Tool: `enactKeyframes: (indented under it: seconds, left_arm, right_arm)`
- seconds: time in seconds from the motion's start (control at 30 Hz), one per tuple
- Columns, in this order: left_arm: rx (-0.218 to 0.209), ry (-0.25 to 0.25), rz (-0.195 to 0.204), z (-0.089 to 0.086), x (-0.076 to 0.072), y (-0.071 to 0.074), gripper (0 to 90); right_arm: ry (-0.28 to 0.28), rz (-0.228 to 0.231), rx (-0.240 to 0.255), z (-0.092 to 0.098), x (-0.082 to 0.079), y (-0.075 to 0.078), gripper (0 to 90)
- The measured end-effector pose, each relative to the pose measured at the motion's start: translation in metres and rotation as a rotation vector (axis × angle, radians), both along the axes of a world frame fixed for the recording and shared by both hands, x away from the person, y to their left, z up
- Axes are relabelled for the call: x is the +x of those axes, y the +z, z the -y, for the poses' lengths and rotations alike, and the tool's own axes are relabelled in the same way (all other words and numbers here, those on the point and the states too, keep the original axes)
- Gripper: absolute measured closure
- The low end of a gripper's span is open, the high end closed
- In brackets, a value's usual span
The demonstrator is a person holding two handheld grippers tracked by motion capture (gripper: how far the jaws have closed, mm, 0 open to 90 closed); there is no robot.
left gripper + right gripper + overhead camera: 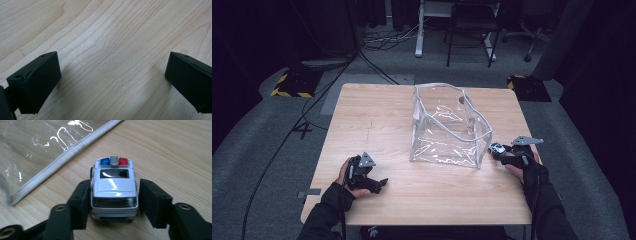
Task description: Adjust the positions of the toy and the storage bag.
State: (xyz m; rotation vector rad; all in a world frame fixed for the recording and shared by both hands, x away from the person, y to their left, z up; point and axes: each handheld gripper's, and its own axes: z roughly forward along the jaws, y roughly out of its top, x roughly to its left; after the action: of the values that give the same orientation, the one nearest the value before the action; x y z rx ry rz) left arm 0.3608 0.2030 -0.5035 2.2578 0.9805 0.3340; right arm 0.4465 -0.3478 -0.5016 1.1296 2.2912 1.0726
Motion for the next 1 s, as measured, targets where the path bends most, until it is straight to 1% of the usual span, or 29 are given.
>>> enactKeyframes:
  seconds: [0.1, 0.17, 0.2, 0.3, 0.33, 0.37, 0.43, 0.47, 0.53, 0.57, 0.63, 0.67, 0.8, 0.87, 0.9, 0.93, 0.97, 1.0]
  left_arm:
    - [0.002, -0.002, 0.0, -0.0001, 0.0001, 0.0001, 0.6]
    - [0.001, -0.002, 0.0, -0.0001, 0.0001, 0.0001, 0.6]
    - [0.001, -0.002, 0.0, -0.0002, 0.0001, 0.0001, 0.5]
    - [-0.001, -0.003, 0.0, -0.0001, 0.0003, 0.0, 0.6]
    - [-0.001, 0.007, -0.014, 0.0001, -0.0008, 0.0002, 0.6]
    - [0.001, 0.005, -0.012, 0.0, -0.0006, 0.0003, 0.6]
    - [0.003, -0.003, 0.003, -0.0002, 0.0007, 0.0, 0.6]
    - [0.004, -0.004, 0.004, -0.0002, 0.0007, 0.0, 0.6]
    - [0.002, -0.003, 0.008, -0.0001, 0.0007, -0.0003, 0.6]
    - [0.003, -0.004, 0.002, -0.0002, 0.0007, 0.0, 0.6]
    - [0.0, -0.002, 0.004, 0.0, 0.0007, -0.0002, 0.6]
    - [0.002, -0.004, 0.003, -0.0001, 0.0007, 0.0, 0.6]
    - [-0.001, -0.001, 0.003, 0.0001, 0.0006, -0.0001, 0.6]
    - [0.0, -0.001, 0.007, 0.0001, 0.0006, -0.0004, 0.6]
    - [0.004, -0.005, 0.003, -0.0002, 0.0008, 0.0, 0.6]
    - [0.004, -0.005, 0.003, -0.0002, 0.0008, 0.0001, 0.6]
    - [0.004, -0.005, 0.003, -0.0003, 0.0008, 0.0001, 0.6]
    - [0.001, -0.003, 0.003, -0.0001, 0.0007, 0.0, 0.6]
  right_arm:
    - [0.008, 0.006, -0.006, -0.0002, -0.0009, 0.0002, 48.2]
    - [0.004, 0.009, 0.002, 0.0002, -0.0013, 0.0, 48.3]
    - [0.003, 0.015, 0.008, 0.001, -0.002, 0.0005, 48.3]
    - [-0.005, 0.041, 0.055, 0.0055, -0.0042, 0.0017, 48.4]
    - [-0.007, 0.043, 0.058, 0.0066, -0.0042, 0.0017, 48.4]
    - [-0.011, 0.042, 0.058, 0.0062, -0.0043, 0.0017, 48.4]
    - [-0.009, 0.042, 0.049, 0.0043, -0.0044, 0.0015, 48.4]
    - [0.003, 0.047, 0.035, 0.005, -0.0042, 0.0014, 48.5]
    - [-0.001, 0.045, 0.048, 0.004, -0.0051, 0.0016, 48.5]
    - [0.007, 0.048, 0.036, 0.0051, -0.0049, 0.0018, 48.5]
    - [0.002, 0.044, 0.041, 0.004, -0.0054, 0.0017, 48.5]
    - [0.004, 0.046, 0.033, 0.0044, -0.0051, 0.0017, 48.5]
    - [-0.011, 0.044, 0.026, 0.0031, -0.0048, 0.0014, 48.5]
    - [-0.028, 0.041, 0.027, 0.0027, -0.004, 0.0014, 48.5]
    - [-0.026, 0.045, 0.013, 0.0037, -0.003, 0.0014, 48.5]
    - [-0.037, 0.055, 0.014, 0.0031, -0.0018, 0.0014, 48.6]
    - [-0.05, 0.058, 0.004, 0.003, -0.0004, 0.0013, 48.5]
    - [-0.061, 0.054, 0.005, 0.0023, 0.0011, 0.0013, 48.5]
